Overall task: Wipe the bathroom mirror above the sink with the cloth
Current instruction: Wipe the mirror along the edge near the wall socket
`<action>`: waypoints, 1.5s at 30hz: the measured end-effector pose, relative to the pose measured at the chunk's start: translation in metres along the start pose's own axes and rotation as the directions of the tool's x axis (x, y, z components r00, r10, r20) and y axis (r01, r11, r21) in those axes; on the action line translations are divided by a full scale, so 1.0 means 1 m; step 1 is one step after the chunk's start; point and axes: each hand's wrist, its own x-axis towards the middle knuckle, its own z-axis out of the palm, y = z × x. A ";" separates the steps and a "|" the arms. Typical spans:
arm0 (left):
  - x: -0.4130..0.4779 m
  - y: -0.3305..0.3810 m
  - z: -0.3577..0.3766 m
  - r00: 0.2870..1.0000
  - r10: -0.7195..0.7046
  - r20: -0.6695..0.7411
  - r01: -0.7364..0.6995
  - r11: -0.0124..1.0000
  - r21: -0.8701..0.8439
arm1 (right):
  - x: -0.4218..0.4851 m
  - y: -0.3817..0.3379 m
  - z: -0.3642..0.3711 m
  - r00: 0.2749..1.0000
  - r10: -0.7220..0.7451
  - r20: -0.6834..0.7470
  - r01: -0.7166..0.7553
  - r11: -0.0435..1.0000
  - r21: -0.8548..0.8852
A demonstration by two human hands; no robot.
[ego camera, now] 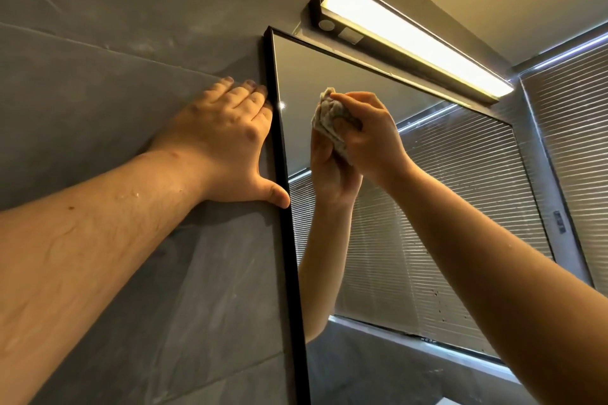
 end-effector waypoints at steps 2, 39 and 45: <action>0.000 0.000 0.000 1.000 0.000 0.001 0.000 1.000 -0.007 | -0.012 -0.006 -0.001 0.999 -0.031 0.021 0.032 0.999 -0.016; -0.002 0.002 0.000 0.999 0.006 -0.034 -0.006 1.000 -0.006 | -0.018 0.054 -0.070 0.919 0.291 0.267 -0.316 0.947 0.058; -0.002 0.001 0.001 0.998 0.020 -0.053 -0.020 1.000 -0.012 | -0.052 0.061 -0.073 0.921 0.290 0.260 -0.316 0.946 0.065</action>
